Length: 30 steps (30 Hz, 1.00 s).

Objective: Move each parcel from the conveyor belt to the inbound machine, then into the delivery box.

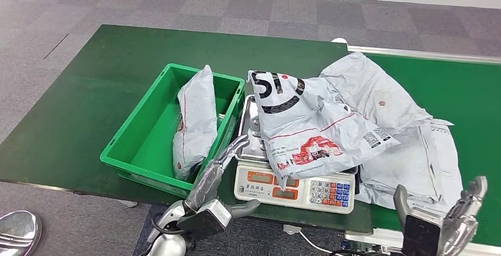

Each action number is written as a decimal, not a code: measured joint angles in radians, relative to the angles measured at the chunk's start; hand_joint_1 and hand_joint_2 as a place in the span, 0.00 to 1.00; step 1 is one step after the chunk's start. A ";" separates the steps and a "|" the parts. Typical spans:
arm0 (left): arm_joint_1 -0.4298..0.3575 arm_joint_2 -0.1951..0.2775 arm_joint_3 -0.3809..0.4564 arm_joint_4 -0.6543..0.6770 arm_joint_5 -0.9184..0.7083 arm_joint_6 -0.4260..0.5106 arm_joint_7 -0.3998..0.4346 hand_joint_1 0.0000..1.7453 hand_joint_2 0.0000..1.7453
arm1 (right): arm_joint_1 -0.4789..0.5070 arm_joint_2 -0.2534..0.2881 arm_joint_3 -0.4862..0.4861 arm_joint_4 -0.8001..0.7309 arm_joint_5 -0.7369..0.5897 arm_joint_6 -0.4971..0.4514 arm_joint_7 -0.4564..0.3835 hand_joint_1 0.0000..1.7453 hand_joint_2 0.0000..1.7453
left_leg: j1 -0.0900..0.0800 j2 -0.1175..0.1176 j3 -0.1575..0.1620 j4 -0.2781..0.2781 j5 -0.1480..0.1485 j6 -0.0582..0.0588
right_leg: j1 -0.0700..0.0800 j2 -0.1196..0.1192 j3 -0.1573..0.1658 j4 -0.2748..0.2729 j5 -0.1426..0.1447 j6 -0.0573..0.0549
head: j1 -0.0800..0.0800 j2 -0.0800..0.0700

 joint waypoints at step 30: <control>0.013 0.000 0.000 -0.033 -0.022 -0.018 0.008 0.00 1.00 | -0.004 -0.049 0.102 0.004 0.093 0.032 0.047 0.00 1.00 | 0.000 0.000 0.000 0.000 0.000 0.000 | 0.000 0.000 0.000 0.000 0.000 0.000 | 0.000 0.000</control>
